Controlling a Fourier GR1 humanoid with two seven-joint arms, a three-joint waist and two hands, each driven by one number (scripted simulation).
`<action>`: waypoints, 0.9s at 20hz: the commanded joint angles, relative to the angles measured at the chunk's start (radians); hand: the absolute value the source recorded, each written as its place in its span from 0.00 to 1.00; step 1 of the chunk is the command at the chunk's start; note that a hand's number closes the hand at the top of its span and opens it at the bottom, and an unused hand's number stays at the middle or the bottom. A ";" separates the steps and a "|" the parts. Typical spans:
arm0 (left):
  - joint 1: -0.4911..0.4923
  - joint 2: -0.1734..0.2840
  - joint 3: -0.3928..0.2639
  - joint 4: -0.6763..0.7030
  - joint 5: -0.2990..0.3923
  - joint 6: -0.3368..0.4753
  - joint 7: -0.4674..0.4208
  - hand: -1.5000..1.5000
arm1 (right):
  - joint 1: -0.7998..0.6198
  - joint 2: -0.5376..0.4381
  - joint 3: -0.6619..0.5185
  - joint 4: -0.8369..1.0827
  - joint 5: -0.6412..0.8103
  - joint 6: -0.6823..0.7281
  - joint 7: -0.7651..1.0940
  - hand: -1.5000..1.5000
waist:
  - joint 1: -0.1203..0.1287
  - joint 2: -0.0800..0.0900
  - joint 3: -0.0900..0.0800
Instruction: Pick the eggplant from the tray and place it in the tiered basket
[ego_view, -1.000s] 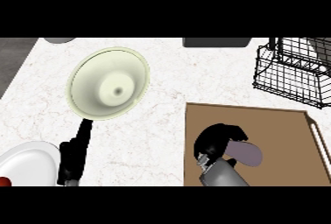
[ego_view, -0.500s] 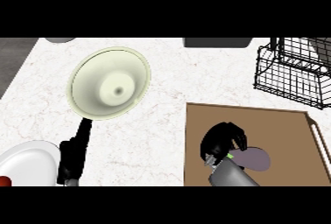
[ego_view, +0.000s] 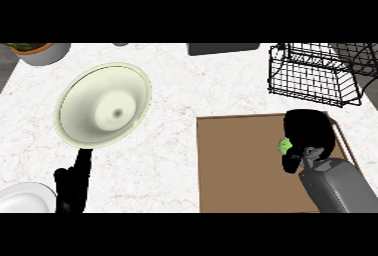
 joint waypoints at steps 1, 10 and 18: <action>0.017 0.002 0.024 0.020 0.010 0.009 -0.008 0.50 | 0.022 -0.069 -0.264 -0.086 -0.192 -0.144 -0.178 1.00 | -0.035 0.006 -0.005; 0.067 0.000 0.012 -0.008 0.012 -0.008 -0.038 0.50 | -0.010 -0.240 -0.874 -0.055 -0.647 -0.164 -0.479 1.00 | 0.006 0.002 -0.013; -0.036 -0.014 -0.025 0.042 -0.024 -0.032 -0.025 0.50 | 0.002 -0.626 -1.167 0.227 -0.790 -0.012 -0.755 1.00 | 0.094 0.019 -0.018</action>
